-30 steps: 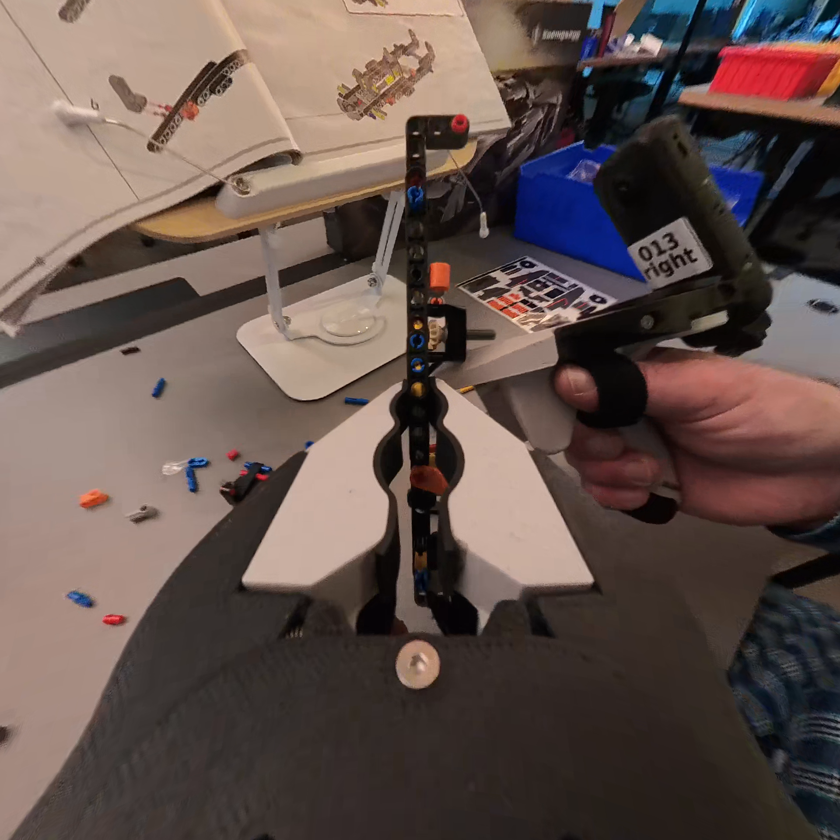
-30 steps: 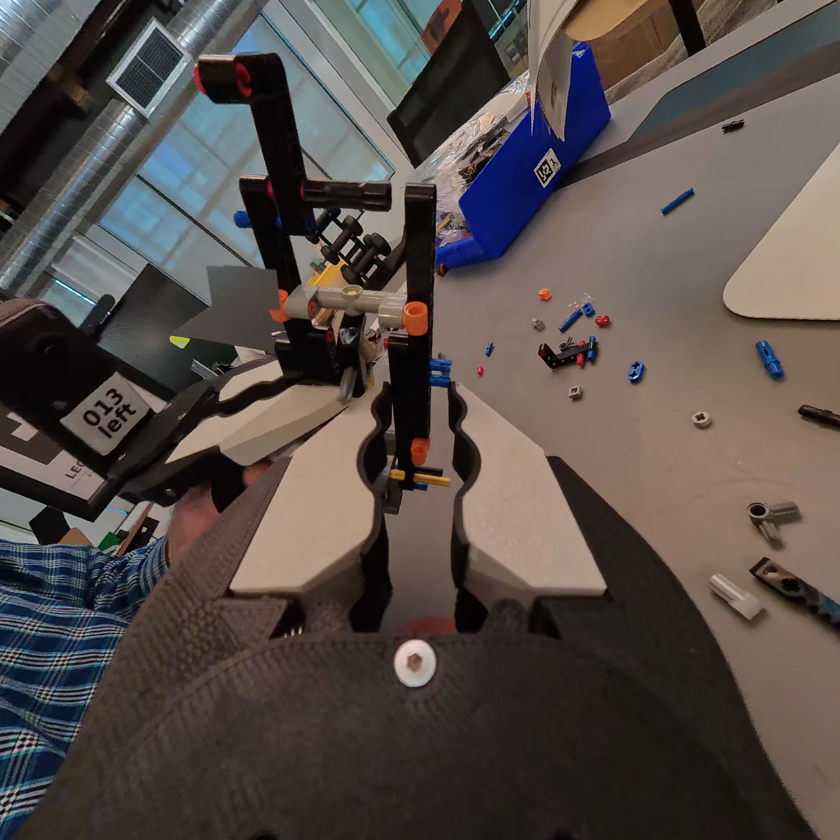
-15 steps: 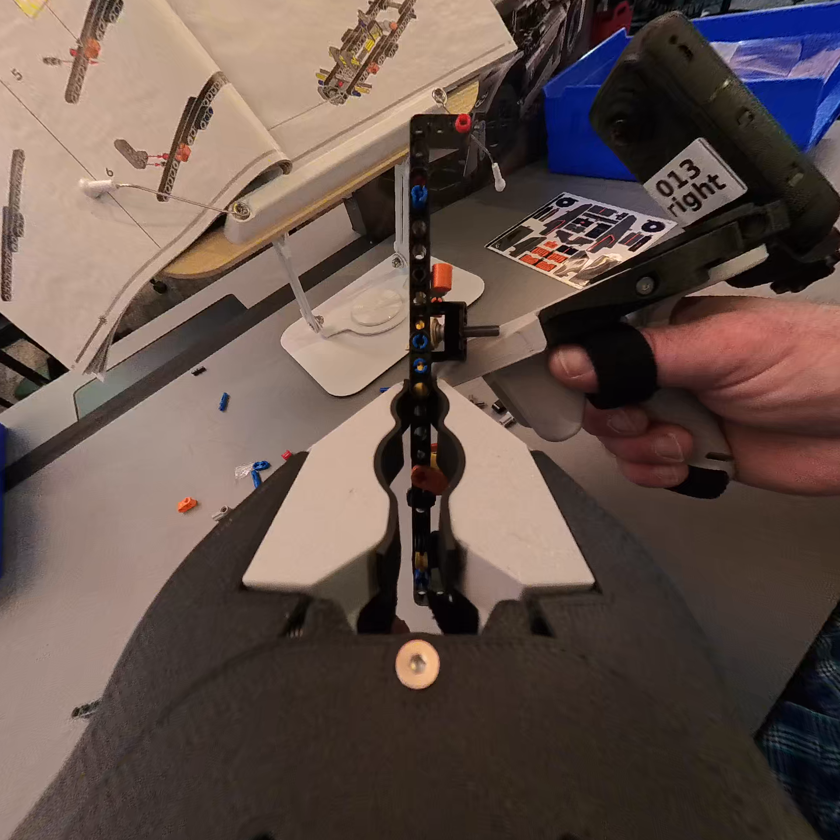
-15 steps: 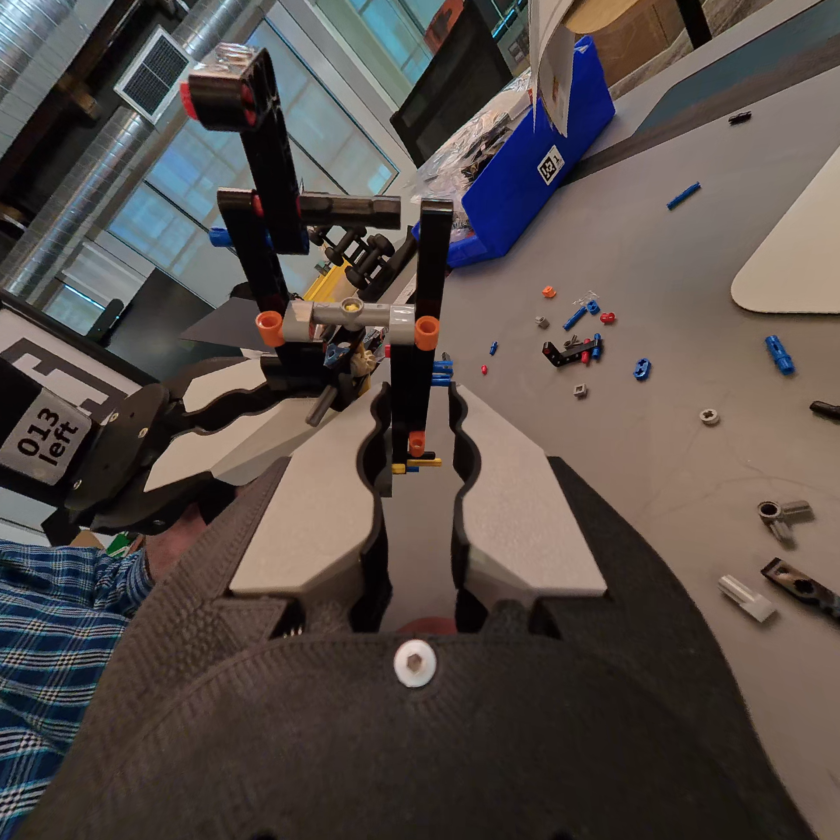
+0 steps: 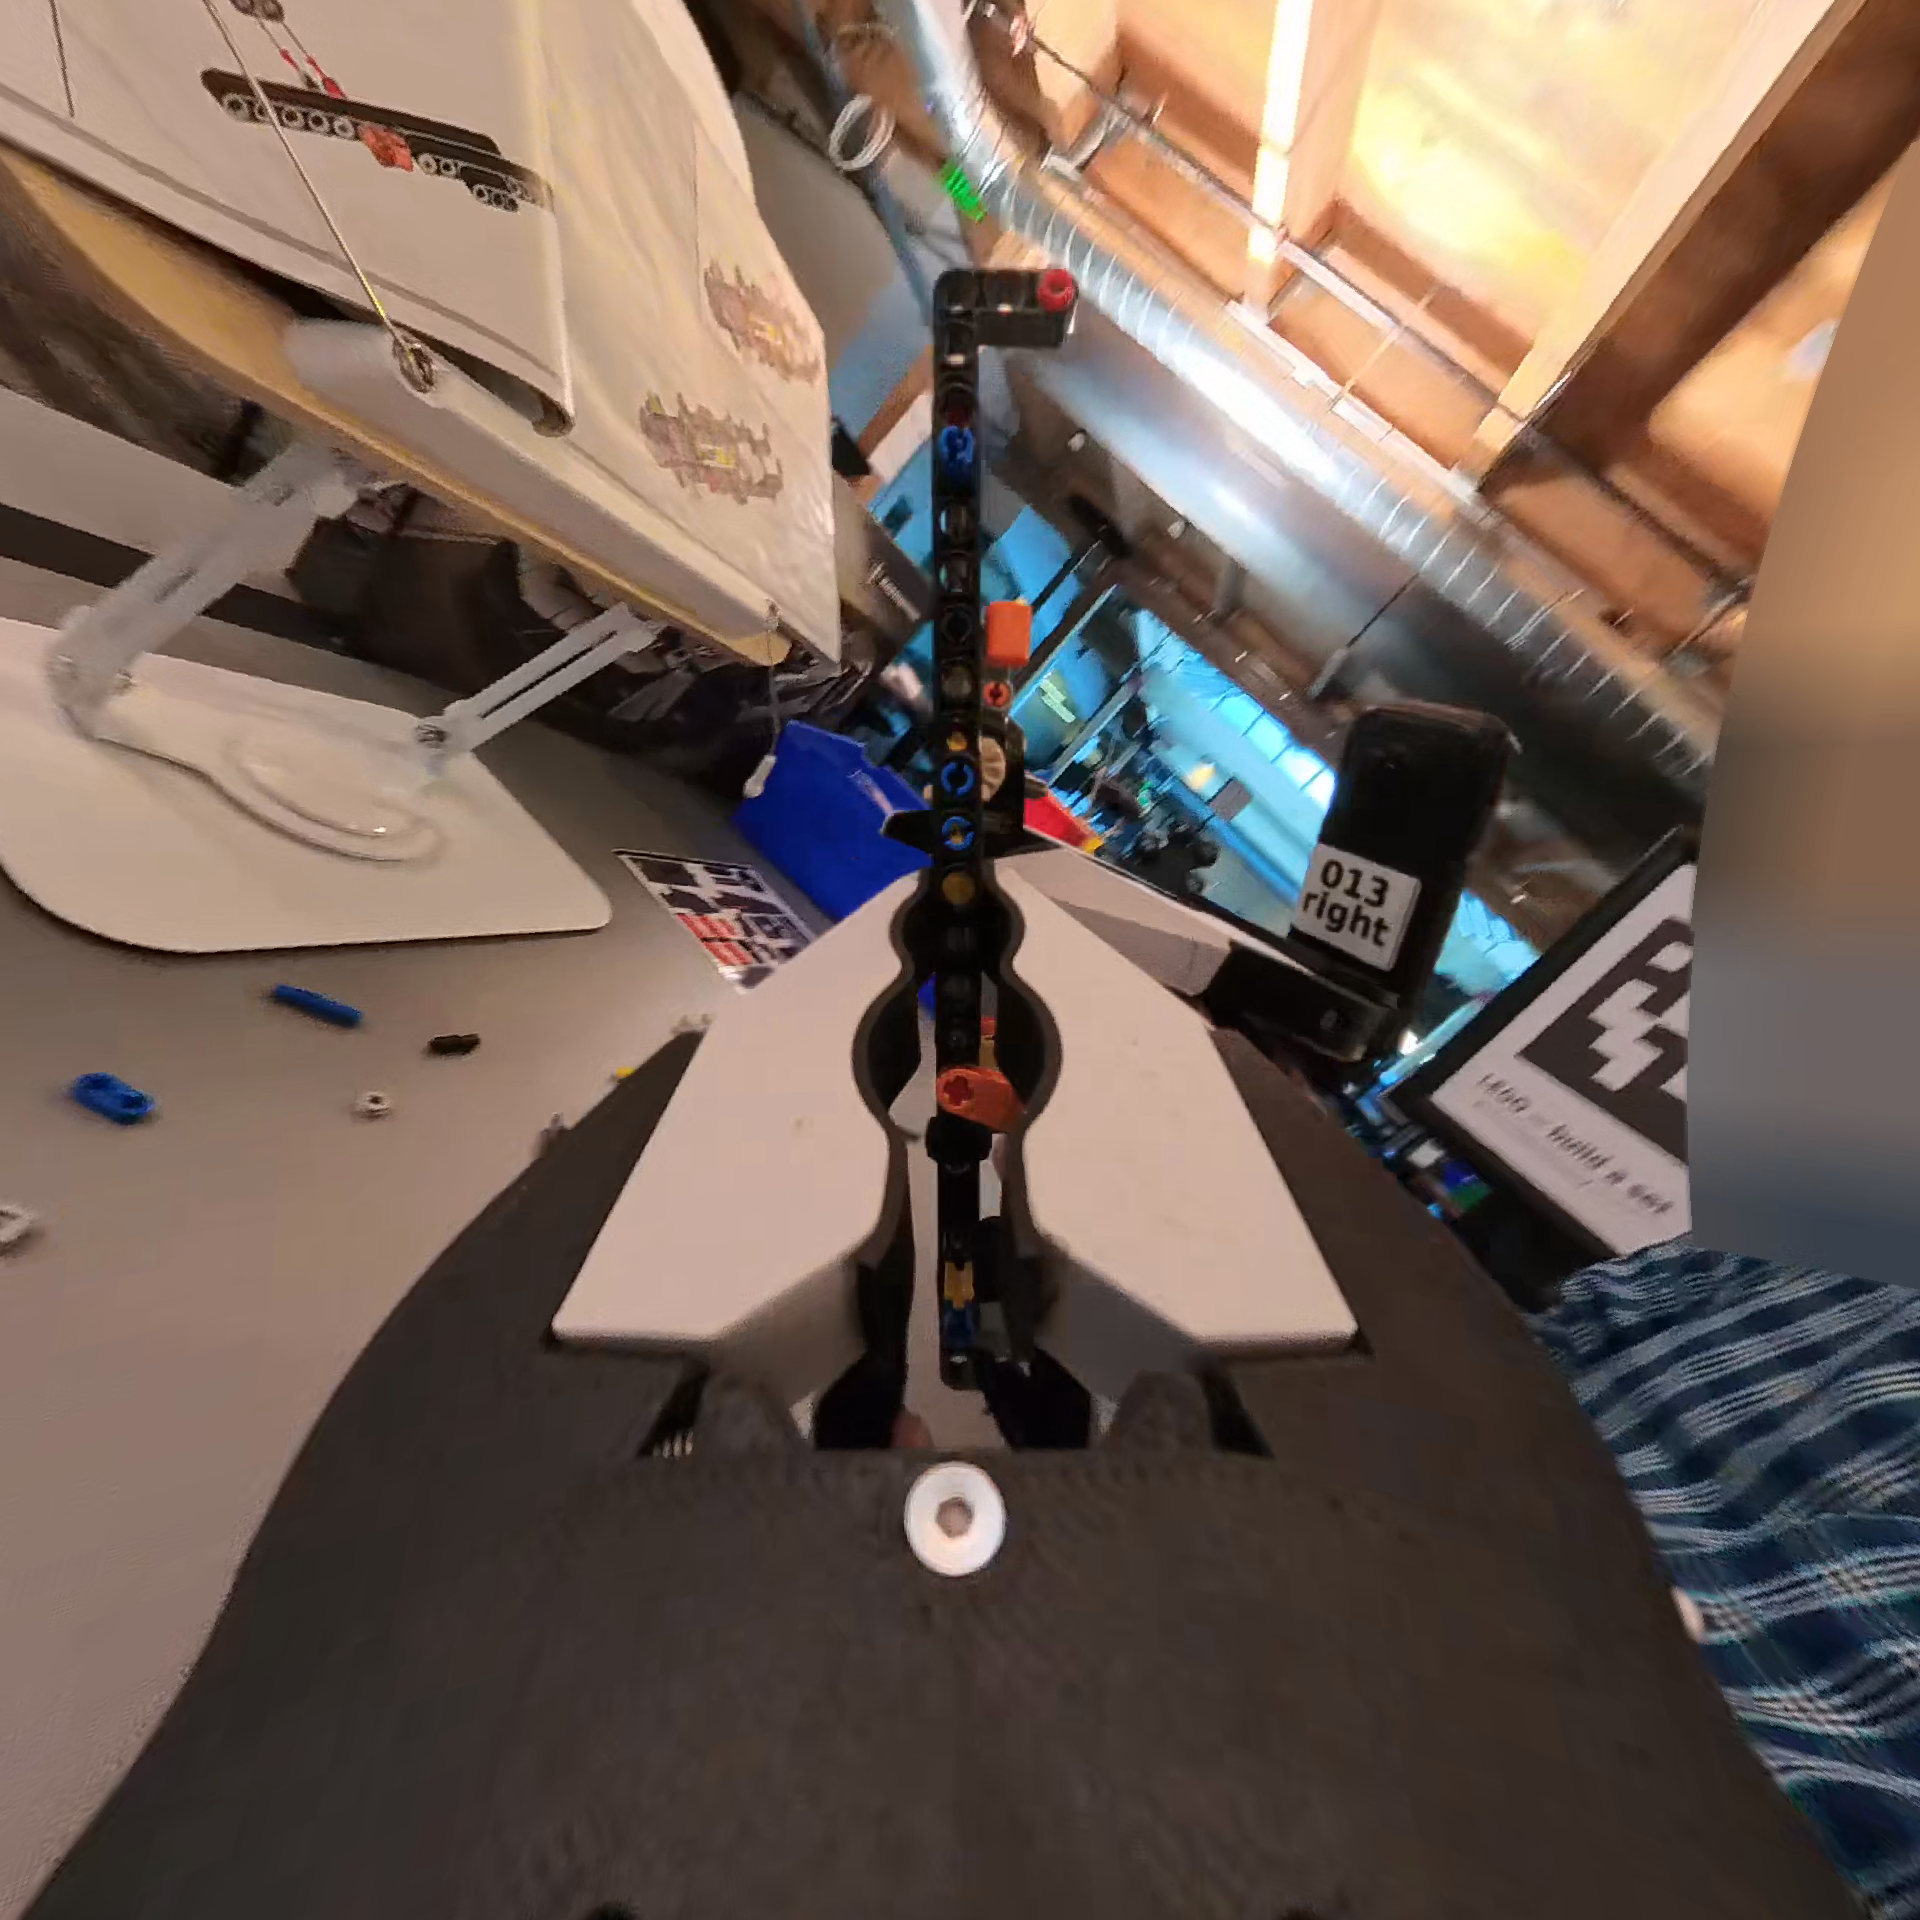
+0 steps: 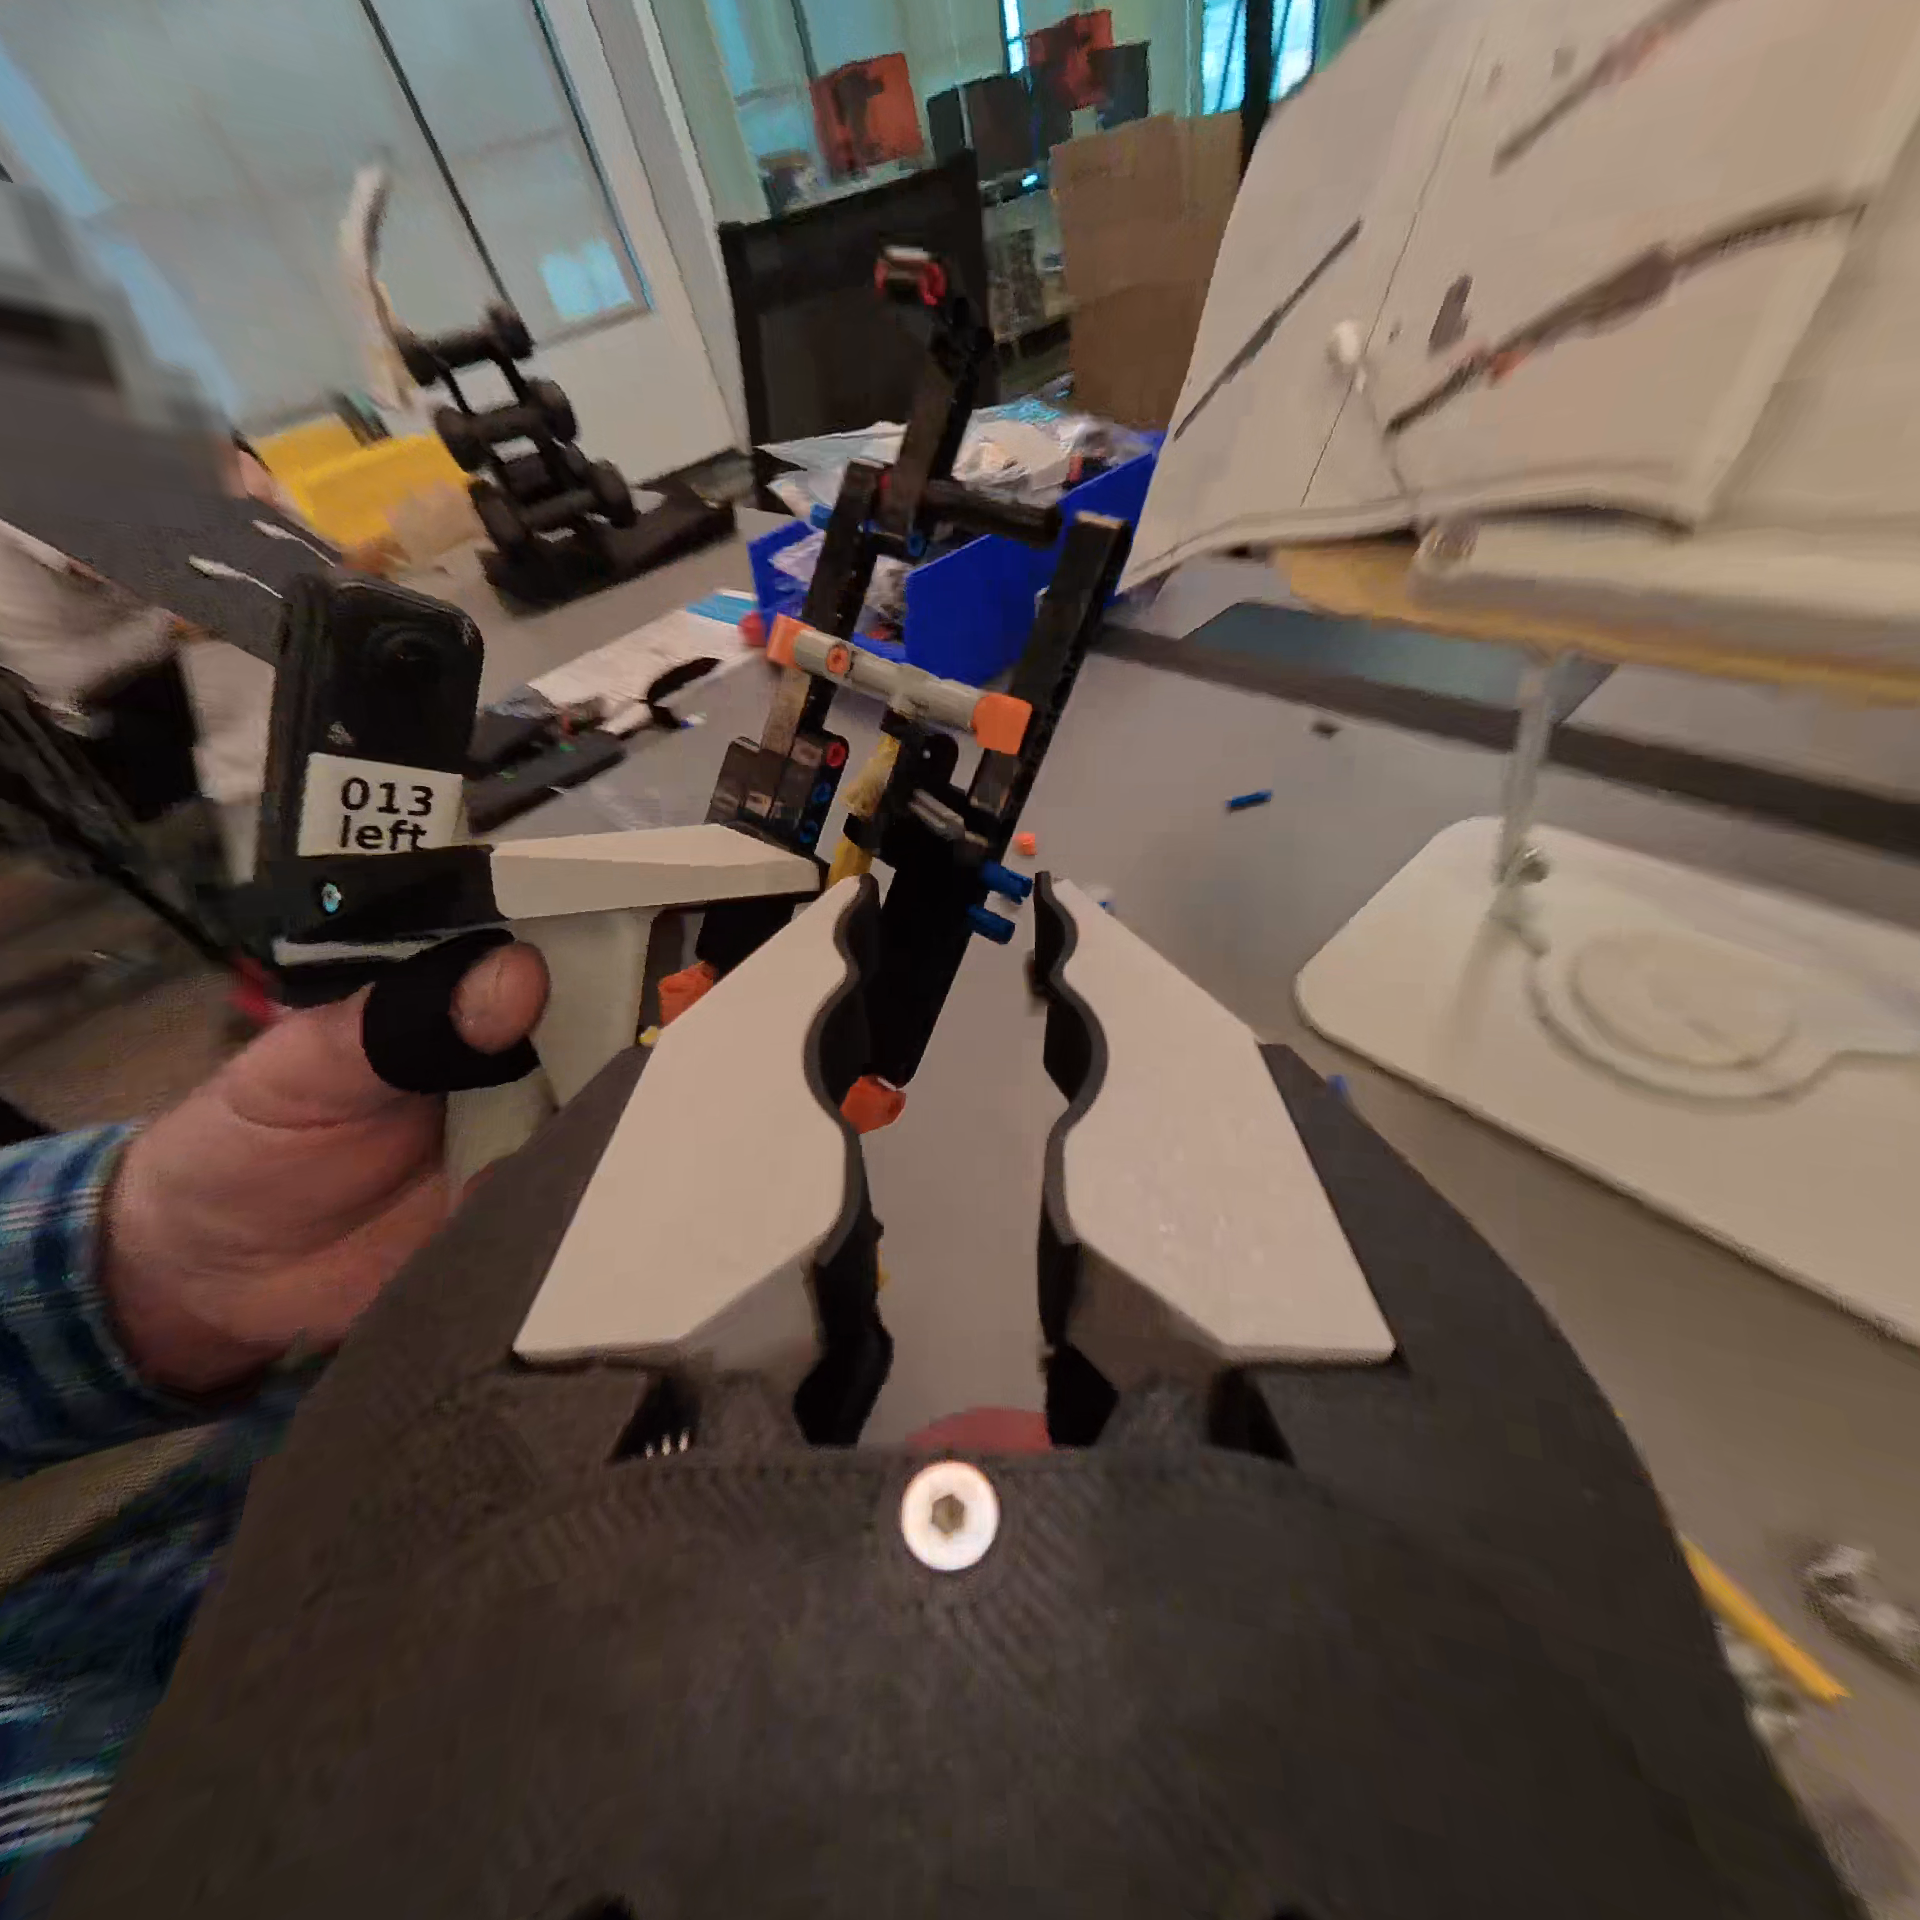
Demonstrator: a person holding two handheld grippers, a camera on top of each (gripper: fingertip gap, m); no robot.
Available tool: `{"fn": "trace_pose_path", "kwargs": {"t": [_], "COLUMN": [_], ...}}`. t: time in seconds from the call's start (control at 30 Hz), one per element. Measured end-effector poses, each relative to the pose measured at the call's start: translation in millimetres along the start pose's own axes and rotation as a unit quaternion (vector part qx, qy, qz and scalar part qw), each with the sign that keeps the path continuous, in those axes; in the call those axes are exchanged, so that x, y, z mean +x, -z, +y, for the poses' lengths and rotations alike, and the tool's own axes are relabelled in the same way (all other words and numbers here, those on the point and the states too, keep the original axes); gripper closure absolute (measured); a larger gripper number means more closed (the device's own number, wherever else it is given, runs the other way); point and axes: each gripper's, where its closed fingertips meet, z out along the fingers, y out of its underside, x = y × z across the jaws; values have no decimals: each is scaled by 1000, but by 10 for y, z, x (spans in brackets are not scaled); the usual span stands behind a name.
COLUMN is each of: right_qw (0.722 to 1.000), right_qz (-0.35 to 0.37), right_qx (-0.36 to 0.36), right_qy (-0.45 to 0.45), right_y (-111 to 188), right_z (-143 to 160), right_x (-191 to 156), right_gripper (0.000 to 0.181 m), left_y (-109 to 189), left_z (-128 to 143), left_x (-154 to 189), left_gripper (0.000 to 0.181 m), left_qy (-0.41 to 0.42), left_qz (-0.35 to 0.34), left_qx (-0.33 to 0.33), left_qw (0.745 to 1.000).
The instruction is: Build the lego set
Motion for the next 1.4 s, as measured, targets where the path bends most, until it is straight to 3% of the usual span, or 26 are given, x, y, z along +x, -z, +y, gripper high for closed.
{"fn": "trace_pose_path", "kwargs": {"t": [0.13,0.37,0.5,0.67,0.77,0.83,0.93,1.17,1.4], "right_qw": [987,962,975,969,963,970,980,972,976], "right_qz": [68,102,65,-4,75,95,59,-10,24], "right_qx": [16,24,16,19,69,45,19,8,16], "right_qy": [144,253,211,247,250,220,189,236,218], "right_y": [79,145,99,88,218,207,130,43,96], "right_z": [-221,-330,-279,-246,-446,-406,-268,-142,-184], "right_x": [-89,-257,-367,-702,-495,-315,-337,-744,-574], "right_gripper": [150,153,148,154,144,133,136,139,147], "left_y": [-9,11,12,25,42,52,40,29,30], "left_z": [-17,-45,-42,-53,-71,-86,-68,-44,-44], "left_x": [73,82,89,102,109,123,130,130,64], "left_gripper": [176,176,176,176,176,175,175,175,176], "left_qy": [27,58,57,68,87,101,104,104,91], "left_qz": [33,48,47,60,75,88,93,93,63], "left_qx": [22,42,42,45,50,55,52,48,42], "left_qw": [999,996,996,995,992,989,989,989,993]}}
